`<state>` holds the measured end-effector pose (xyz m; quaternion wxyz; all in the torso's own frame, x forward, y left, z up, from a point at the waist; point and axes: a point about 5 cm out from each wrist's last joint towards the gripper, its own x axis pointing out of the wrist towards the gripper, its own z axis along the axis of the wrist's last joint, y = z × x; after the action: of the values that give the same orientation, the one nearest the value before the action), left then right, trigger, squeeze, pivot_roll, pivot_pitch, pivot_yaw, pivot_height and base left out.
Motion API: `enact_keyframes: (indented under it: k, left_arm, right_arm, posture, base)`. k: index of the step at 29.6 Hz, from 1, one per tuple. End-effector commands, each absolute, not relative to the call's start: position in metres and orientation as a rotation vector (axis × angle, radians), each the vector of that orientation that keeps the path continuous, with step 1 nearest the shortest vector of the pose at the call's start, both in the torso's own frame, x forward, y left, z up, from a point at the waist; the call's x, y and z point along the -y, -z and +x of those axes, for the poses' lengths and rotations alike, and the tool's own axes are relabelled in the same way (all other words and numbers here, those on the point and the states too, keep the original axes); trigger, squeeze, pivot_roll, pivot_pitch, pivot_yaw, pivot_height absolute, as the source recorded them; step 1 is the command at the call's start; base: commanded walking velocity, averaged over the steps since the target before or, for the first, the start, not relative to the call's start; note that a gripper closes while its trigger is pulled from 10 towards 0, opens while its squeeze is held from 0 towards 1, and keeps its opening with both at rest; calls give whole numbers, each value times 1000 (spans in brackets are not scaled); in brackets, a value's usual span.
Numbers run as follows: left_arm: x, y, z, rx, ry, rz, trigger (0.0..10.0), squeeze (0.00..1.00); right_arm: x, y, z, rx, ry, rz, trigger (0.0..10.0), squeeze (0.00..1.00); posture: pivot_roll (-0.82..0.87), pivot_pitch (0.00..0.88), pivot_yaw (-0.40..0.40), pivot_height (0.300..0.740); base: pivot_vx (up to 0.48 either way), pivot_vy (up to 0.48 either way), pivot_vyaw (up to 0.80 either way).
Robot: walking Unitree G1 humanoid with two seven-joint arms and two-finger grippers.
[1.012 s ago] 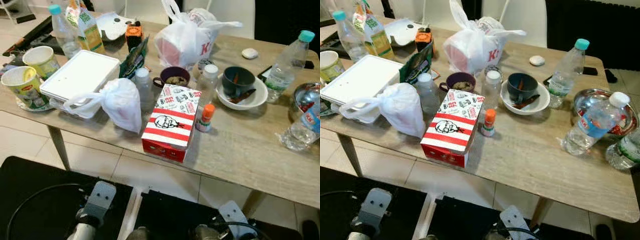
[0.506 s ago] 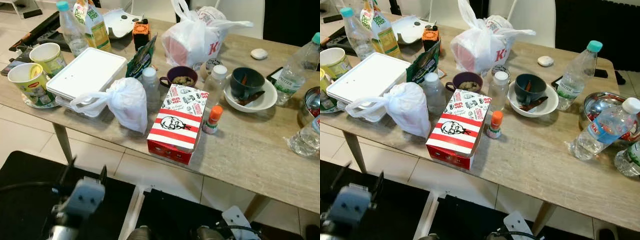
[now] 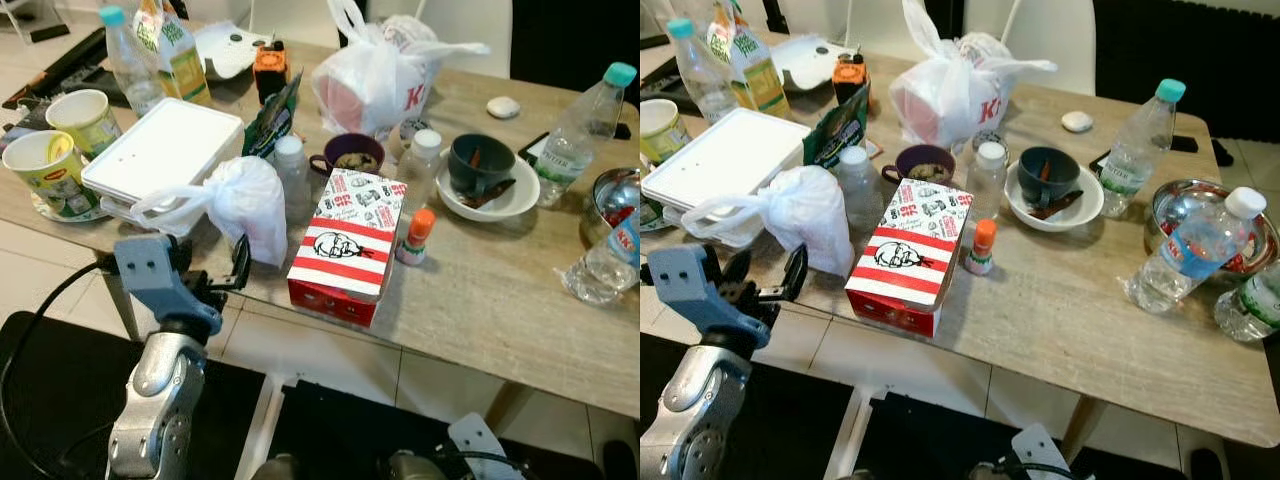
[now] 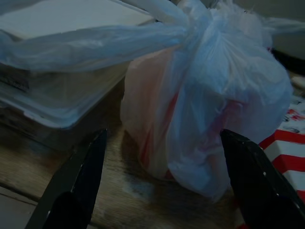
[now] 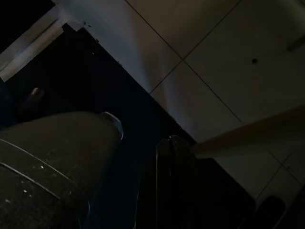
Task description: Restocking fridge
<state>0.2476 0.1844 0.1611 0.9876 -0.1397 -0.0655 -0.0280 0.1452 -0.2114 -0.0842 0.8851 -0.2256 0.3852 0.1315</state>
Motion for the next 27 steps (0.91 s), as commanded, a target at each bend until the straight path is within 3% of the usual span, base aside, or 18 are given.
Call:
enact_keyframes:
  k: [1,8,17,27]
  left_arm:
    - [-179,-167,247,151,79,-322,10000,0]
    - [-182,-184,252,186,82,-238,10000,0]
    - [-192,-192,278,180,81,-370,10000,0]
    - [-190,-191,300,147,123,-397,10000,0]
  right_arm:
    - [215,88,136,-835,-268,-470,10000,0]
    - [214,87,138,-832,-275,-475,10000,0]
    - [212,87,139,-826,-279,-471,10000,0]
    - [212,88,137,-826,-273,-465,10000,0]
  posture:
    - [-8,121,-27,740]
    - [-3,121,-30,740]
    - [-9,120,-32,740]
    - [-18,125,-31,740]
  base:
    - [0,0,0]
    - [0,0,0]
    - [0,0,0]
    - [0,0,0]
